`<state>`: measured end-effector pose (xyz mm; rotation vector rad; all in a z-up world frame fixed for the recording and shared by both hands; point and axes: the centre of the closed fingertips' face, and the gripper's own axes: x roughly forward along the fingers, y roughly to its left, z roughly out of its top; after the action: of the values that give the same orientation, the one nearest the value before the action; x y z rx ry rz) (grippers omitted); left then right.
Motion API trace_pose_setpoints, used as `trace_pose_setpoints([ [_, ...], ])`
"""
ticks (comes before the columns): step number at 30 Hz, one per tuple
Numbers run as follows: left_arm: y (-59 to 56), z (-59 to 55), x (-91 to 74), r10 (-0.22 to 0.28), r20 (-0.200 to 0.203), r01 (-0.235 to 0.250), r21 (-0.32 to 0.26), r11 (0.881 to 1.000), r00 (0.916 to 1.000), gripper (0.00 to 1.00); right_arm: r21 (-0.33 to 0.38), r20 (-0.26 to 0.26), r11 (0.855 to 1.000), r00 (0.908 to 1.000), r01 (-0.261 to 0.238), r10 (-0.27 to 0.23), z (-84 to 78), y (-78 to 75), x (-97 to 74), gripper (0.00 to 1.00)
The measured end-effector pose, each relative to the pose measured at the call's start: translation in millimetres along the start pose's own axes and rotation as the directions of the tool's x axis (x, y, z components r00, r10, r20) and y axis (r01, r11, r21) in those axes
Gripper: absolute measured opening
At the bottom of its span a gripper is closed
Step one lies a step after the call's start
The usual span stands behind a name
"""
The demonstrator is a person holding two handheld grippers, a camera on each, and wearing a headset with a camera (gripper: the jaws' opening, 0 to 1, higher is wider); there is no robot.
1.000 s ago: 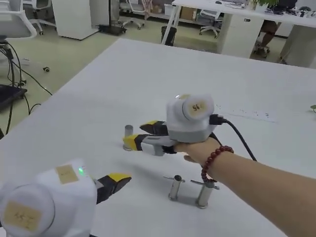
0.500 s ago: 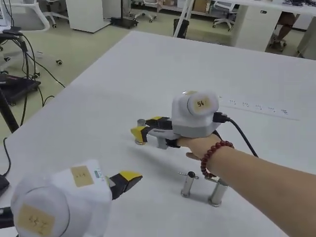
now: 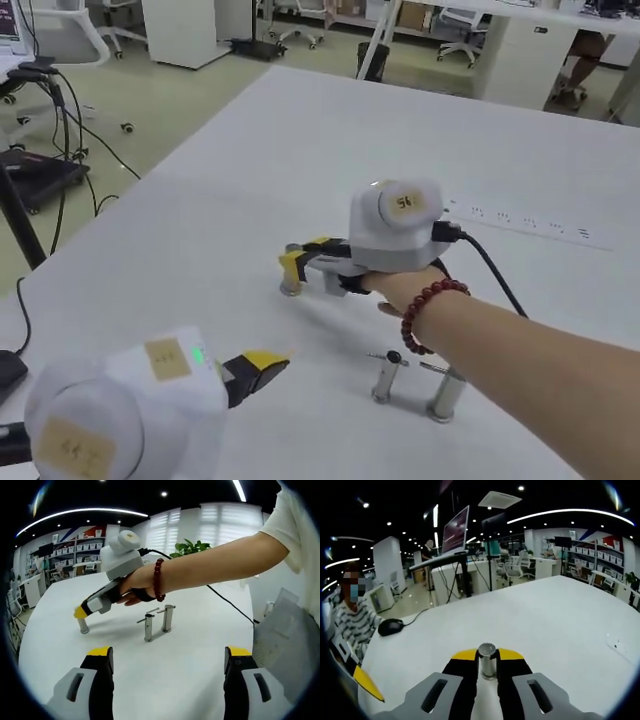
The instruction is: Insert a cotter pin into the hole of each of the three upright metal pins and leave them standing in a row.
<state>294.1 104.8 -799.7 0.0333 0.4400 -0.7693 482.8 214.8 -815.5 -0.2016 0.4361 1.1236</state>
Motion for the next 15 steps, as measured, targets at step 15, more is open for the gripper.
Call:
trace_pose_setpoints([
  [15, 6.1, 5.7, -7.7, 0.03, 0.015, -0.03, -0.004, 1.0, 0.9994, 0.9, -0.058, -0.054, 0.998, 0.9985, -0.016, 0.013, -2.2, 17.7, -15.6, 0.13],
])
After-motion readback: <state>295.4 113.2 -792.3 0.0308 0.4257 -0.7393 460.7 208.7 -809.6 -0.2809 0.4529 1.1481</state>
